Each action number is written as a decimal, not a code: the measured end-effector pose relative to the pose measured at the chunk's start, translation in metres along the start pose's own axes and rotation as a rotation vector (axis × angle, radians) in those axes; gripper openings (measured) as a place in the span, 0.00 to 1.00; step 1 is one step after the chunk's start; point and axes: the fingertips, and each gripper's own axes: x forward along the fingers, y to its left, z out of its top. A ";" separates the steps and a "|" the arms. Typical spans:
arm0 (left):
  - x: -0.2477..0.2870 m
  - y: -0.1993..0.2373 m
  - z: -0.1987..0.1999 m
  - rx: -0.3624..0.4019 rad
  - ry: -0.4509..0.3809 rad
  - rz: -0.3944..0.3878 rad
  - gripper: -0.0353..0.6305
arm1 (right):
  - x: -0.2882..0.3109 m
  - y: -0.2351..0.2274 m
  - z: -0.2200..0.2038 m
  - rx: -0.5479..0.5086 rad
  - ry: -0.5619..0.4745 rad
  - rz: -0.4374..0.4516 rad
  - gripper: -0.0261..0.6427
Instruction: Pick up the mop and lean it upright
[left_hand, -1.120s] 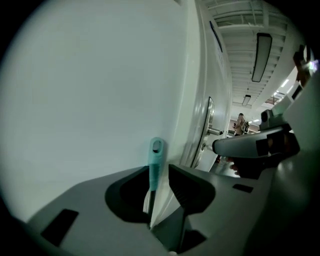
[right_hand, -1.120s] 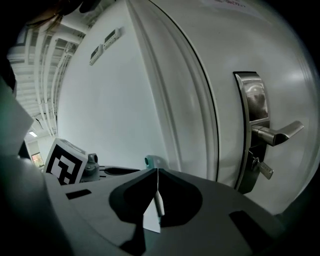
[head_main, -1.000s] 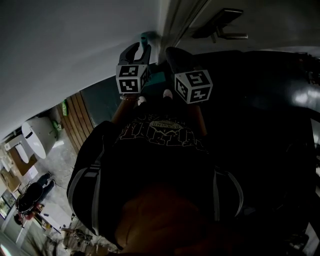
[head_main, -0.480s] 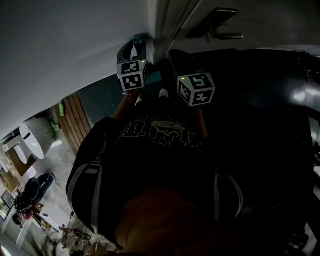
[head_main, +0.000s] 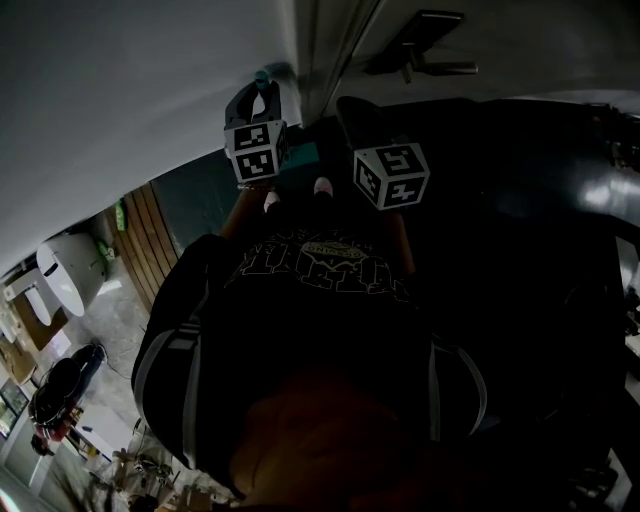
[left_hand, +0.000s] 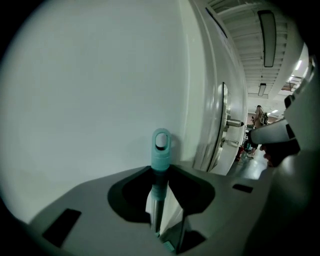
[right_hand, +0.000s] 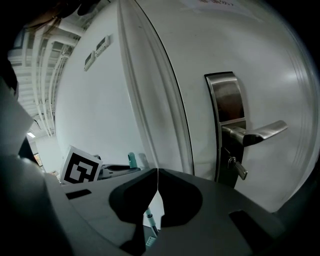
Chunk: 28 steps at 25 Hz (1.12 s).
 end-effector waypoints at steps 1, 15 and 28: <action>-0.003 -0.002 -0.001 0.004 -0.002 -0.004 0.28 | -0.001 0.000 -0.001 -0.001 0.000 0.002 0.07; -0.060 -0.014 -0.028 0.036 -0.039 -0.033 0.28 | -0.014 0.031 -0.026 -0.008 0.010 0.021 0.07; -0.100 -0.023 -0.041 0.054 -0.057 -0.070 0.28 | -0.040 0.045 -0.041 0.004 0.012 -0.027 0.07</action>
